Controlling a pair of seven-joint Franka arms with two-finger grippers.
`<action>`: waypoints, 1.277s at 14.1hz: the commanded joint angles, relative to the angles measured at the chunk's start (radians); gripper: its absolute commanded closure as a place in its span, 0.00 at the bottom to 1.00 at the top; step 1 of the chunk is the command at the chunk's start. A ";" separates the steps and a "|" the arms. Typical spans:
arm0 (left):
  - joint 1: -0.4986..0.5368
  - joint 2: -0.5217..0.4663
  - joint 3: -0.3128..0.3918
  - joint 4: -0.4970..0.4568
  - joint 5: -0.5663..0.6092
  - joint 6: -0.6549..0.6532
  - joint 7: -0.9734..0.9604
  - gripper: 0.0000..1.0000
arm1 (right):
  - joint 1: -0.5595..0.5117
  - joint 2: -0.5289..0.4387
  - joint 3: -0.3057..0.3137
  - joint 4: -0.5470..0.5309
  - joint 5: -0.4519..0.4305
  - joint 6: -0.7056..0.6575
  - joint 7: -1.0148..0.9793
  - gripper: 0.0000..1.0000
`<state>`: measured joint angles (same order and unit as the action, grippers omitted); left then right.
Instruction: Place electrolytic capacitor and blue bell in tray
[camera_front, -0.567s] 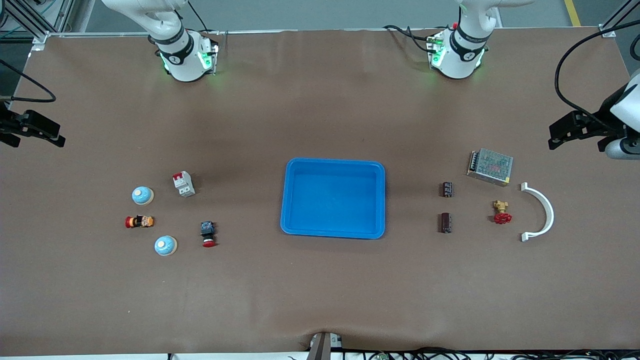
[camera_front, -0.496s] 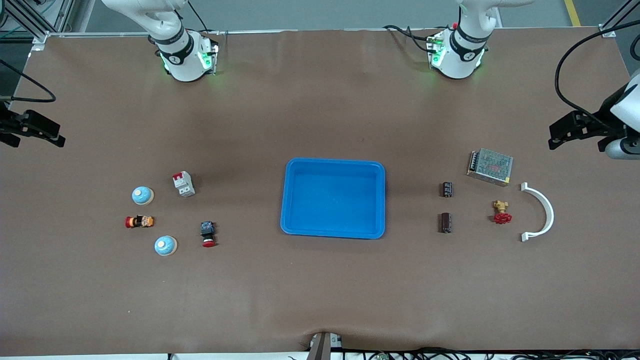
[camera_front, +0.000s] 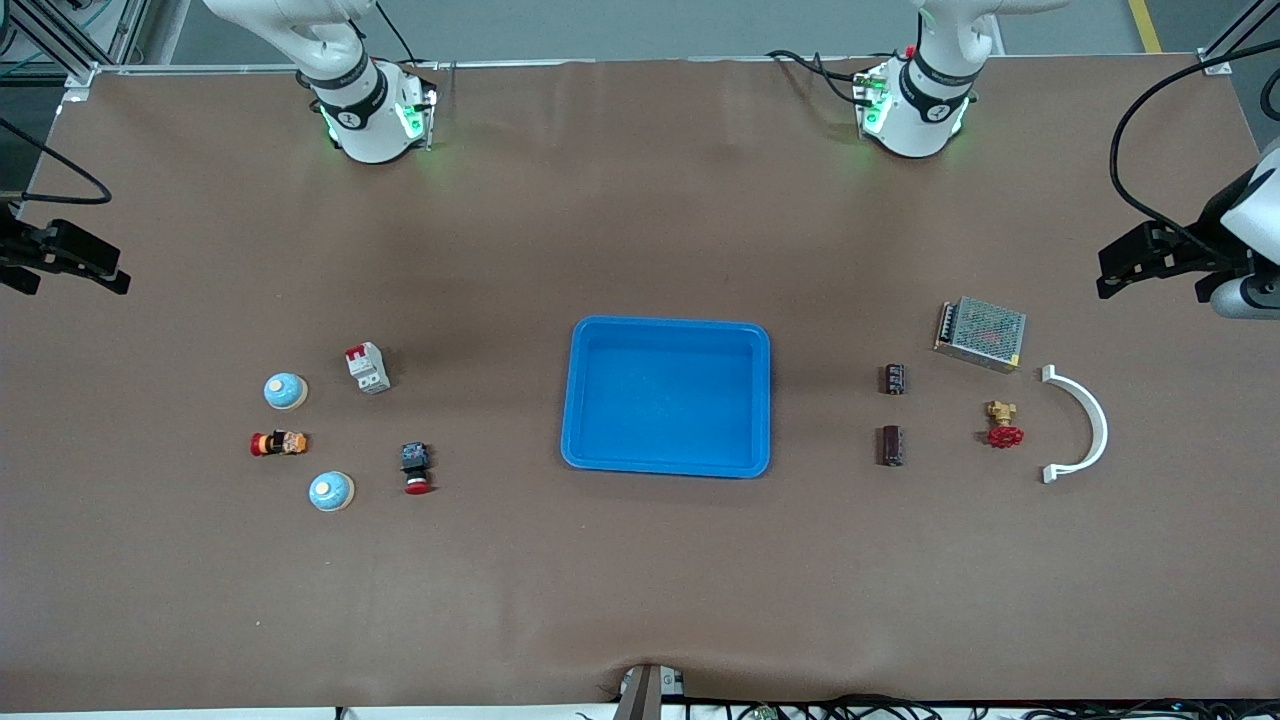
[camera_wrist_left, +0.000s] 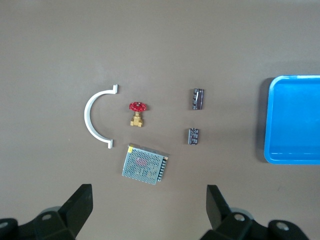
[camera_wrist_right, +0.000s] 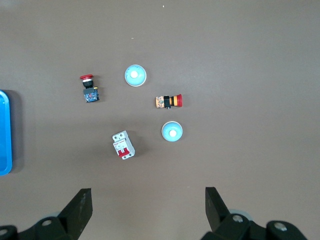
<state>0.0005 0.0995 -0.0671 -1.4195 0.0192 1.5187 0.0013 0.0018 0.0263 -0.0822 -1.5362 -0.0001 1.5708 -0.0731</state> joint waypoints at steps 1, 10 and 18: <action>0.067 -0.004 0.001 0.001 -0.134 -0.060 -0.024 0.00 | 0.003 0.023 0.002 0.025 0.000 -0.009 -0.010 0.00; 0.023 0.054 -0.008 -0.004 -0.167 -0.026 -0.139 0.00 | 0.055 0.118 0.004 0.022 0.025 0.072 -0.013 0.00; -0.005 0.034 -0.056 -0.200 -0.076 0.165 -0.132 0.00 | 0.076 0.305 0.004 0.024 0.022 0.314 -0.013 0.00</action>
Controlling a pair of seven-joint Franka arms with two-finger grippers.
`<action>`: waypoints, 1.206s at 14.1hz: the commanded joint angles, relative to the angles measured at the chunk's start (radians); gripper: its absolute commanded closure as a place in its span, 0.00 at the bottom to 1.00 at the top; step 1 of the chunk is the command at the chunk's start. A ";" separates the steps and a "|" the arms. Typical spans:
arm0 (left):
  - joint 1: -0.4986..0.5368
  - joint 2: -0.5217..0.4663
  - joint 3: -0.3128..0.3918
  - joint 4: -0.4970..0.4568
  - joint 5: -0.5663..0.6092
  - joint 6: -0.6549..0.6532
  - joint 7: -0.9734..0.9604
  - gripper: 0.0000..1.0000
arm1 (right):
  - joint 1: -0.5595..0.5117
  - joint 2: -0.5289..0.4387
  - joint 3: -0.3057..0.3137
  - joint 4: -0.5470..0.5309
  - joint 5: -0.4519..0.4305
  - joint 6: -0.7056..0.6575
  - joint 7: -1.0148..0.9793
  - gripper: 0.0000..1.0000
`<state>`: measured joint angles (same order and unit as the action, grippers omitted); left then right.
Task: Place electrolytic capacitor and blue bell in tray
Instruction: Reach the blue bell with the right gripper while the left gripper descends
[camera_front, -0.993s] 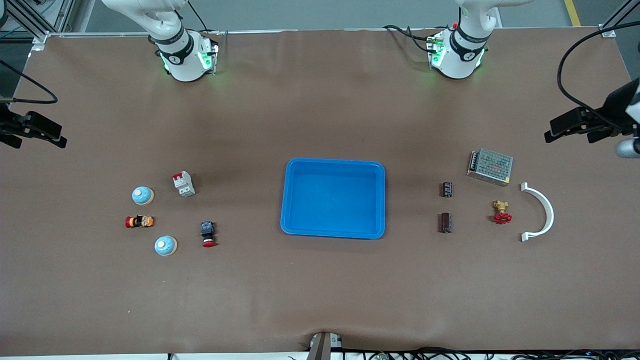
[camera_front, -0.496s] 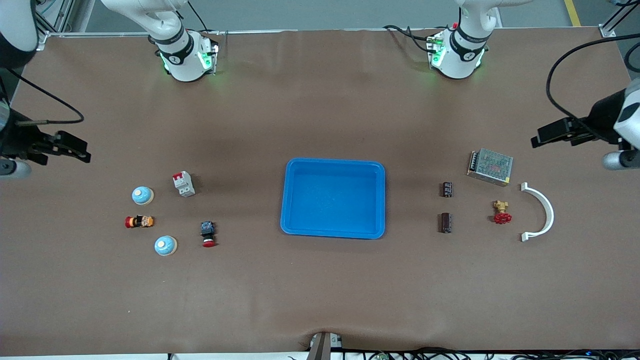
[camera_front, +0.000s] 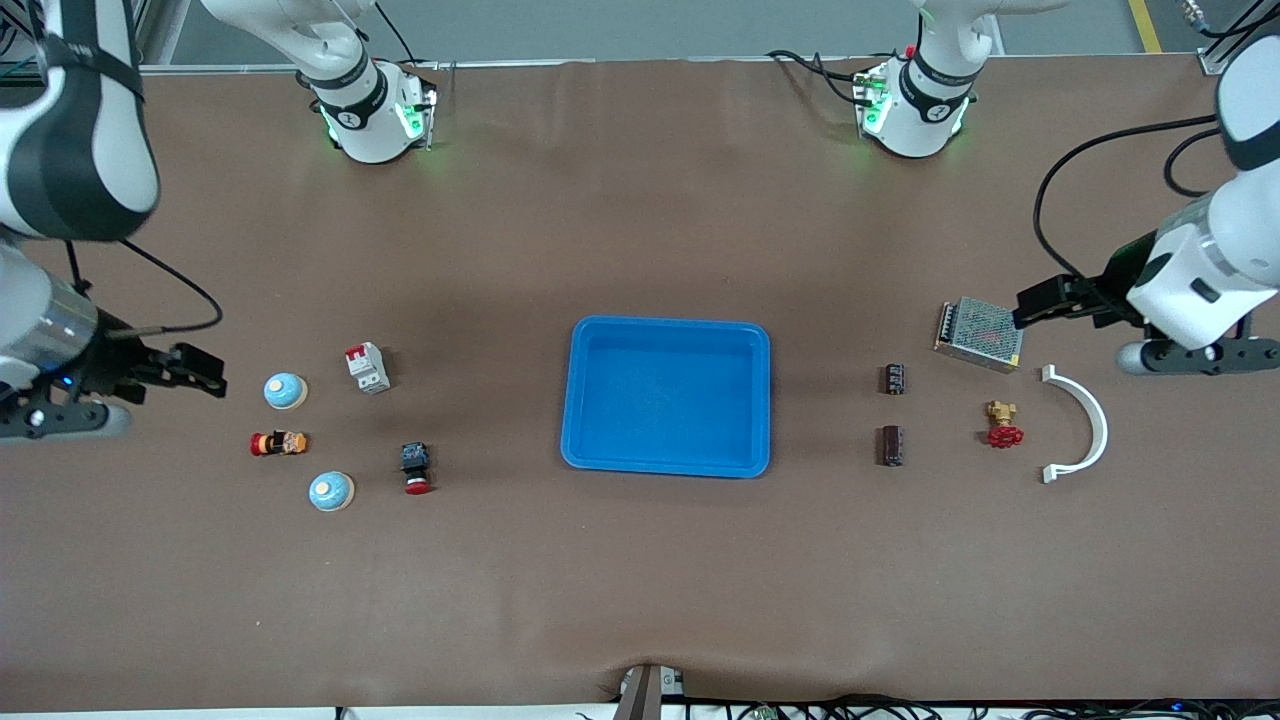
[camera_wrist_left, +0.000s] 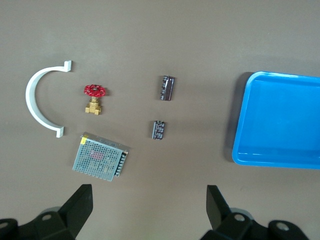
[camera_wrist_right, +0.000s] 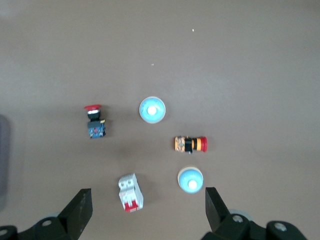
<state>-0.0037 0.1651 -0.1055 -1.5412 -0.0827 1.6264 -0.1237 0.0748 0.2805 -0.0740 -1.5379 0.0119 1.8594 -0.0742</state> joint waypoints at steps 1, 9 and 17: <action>-0.001 -0.033 -0.028 -0.112 0.037 0.085 -0.010 0.00 | 0.006 0.072 -0.004 0.025 0.004 0.038 -0.012 0.00; 0.001 -0.070 -0.049 -0.355 0.038 0.345 -0.008 0.00 | -0.021 0.278 -0.004 0.062 0.011 0.159 -0.199 0.00; -0.001 -0.068 -0.075 -0.568 0.092 0.613 -0.011 0.00 | -0.015 0.381 0.008 0.108 0.023 0.228 -0.222 0.00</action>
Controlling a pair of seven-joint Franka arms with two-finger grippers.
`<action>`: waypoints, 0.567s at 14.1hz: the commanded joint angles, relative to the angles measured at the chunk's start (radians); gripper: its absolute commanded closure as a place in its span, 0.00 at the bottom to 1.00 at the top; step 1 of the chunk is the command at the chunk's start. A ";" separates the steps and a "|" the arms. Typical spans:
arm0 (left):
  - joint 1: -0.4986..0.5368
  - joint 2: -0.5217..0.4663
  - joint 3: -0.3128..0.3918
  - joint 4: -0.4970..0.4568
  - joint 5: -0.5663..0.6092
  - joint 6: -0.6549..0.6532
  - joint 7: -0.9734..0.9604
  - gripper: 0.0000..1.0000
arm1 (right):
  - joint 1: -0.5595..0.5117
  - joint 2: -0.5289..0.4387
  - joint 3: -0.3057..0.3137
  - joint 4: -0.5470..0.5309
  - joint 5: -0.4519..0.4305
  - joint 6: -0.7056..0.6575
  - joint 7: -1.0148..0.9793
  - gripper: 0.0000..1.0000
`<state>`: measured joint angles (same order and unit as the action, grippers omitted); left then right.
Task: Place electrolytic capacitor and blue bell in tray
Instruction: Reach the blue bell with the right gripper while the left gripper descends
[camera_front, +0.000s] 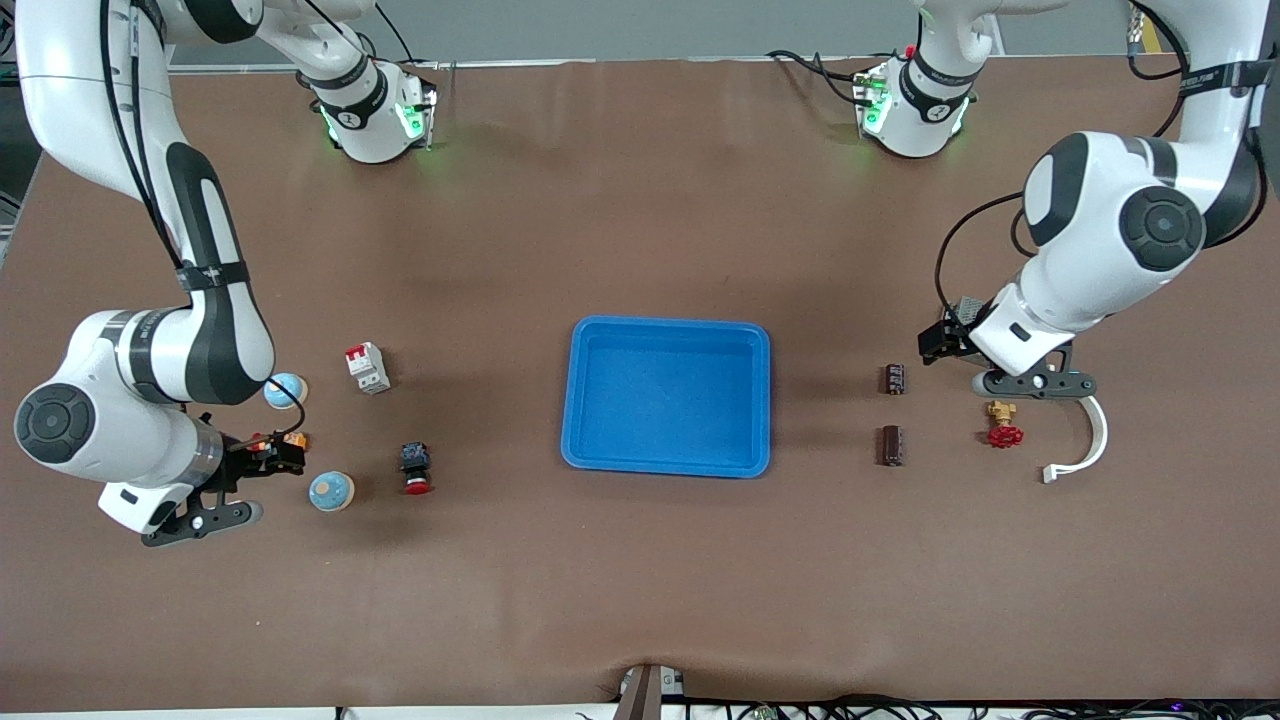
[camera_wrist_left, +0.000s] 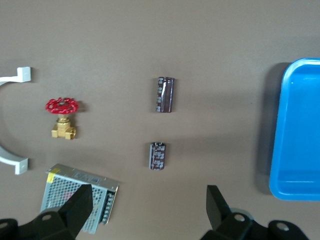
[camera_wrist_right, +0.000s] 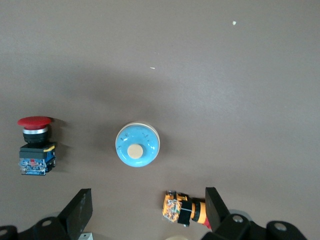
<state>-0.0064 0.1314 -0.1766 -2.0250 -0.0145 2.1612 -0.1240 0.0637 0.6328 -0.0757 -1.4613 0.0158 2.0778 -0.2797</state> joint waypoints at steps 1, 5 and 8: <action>0.002 -0.035 -0.004 -0.113 0.024 0.115 -0.011 0.00 | -0.005 0.036 0.014 0.032 0.020 0.014 -0.016 0.00; 0.003 -0.001 -0.004 -0.147 0.030 0.158 -0.011 0.00 | -0.002 0.057 0.016 0.029 0.050 0.021 -0.030 0.00; 0.003 0.019 -0.004 -0.196 0.047 0.248 -0.011 0.00 | -0.004 0.077 0.016 0.016 0.078 0.066 -0.061 0.00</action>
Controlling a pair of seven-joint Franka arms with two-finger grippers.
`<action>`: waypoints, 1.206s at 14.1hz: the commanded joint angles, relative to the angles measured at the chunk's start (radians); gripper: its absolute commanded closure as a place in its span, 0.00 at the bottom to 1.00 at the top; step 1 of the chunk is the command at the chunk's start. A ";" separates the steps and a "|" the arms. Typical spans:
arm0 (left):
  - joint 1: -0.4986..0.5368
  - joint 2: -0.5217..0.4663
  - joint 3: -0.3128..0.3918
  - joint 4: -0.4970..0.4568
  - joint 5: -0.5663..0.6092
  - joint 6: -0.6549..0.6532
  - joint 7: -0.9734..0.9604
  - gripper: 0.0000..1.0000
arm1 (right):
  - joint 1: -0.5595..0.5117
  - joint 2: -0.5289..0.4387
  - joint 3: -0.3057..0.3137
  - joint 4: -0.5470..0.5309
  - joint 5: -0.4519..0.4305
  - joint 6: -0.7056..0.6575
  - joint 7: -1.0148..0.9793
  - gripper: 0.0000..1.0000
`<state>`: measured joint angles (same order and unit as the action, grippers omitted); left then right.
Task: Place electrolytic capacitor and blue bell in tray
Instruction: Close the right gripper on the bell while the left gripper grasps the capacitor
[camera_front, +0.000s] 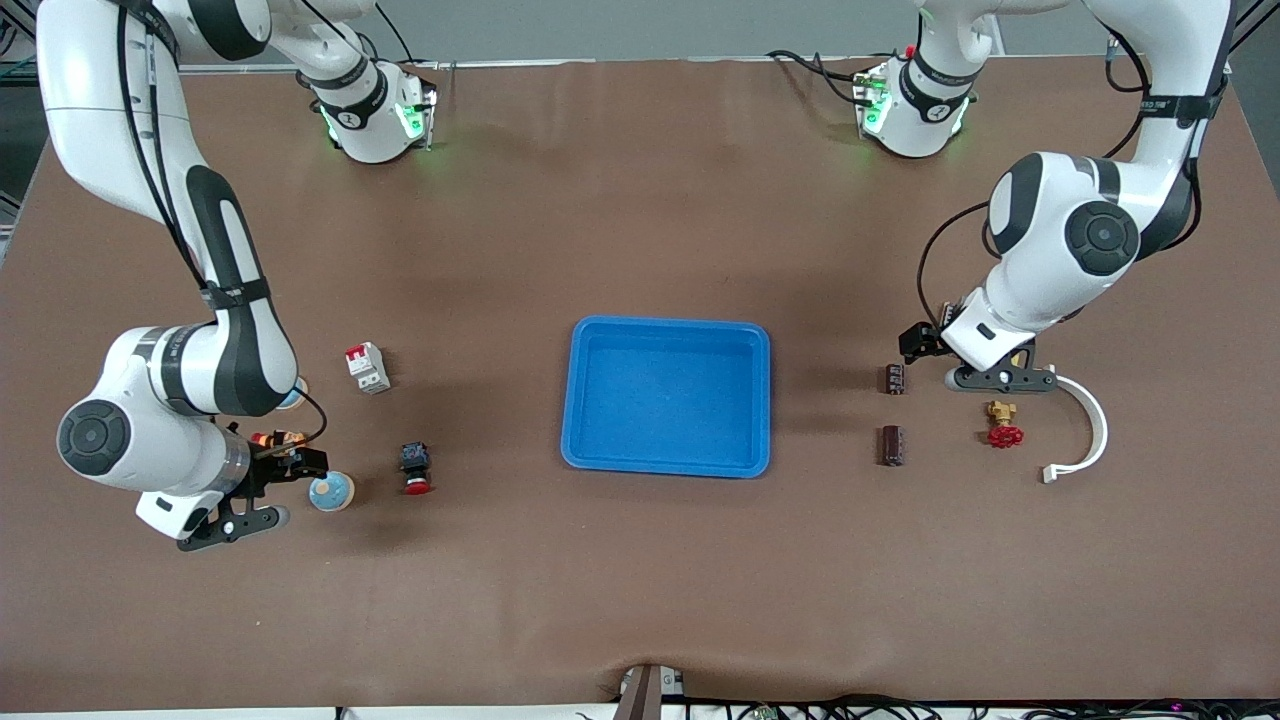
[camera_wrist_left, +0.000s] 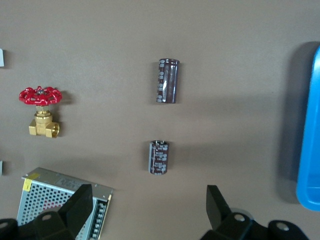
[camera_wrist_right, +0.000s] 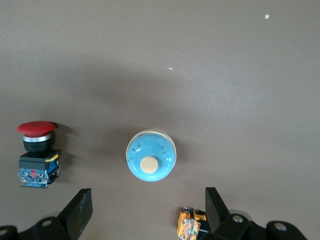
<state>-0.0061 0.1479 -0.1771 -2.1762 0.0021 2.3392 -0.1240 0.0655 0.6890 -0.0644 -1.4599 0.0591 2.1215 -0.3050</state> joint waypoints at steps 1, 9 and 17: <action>0.003 0.010 -0.004 -0.071 0.033 0.124 -0.011 0.00 | -0.006 0.027 0.005 0.010 0.047 0.026 -0.052 0.00; 0.000 0.130 -0.004 -0.114 0.035 0.333 -0.011 0.00 | -0.004 0.107 0.005 0.010 0.047 0.089 -0.160 0.00; -0.017 0.229 0.002 -0.129 0.036 0.480 -0.014 0.00 | -0.007 0.135 0.005 0.010 0.047 0.110 -0.163 0.00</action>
<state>-0.0166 0.3648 -0.1773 -2.2945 0.0142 2.7808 -0.1239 0.0653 0.8069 -0.0639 -1.4613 0.0940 2.2180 -0.4483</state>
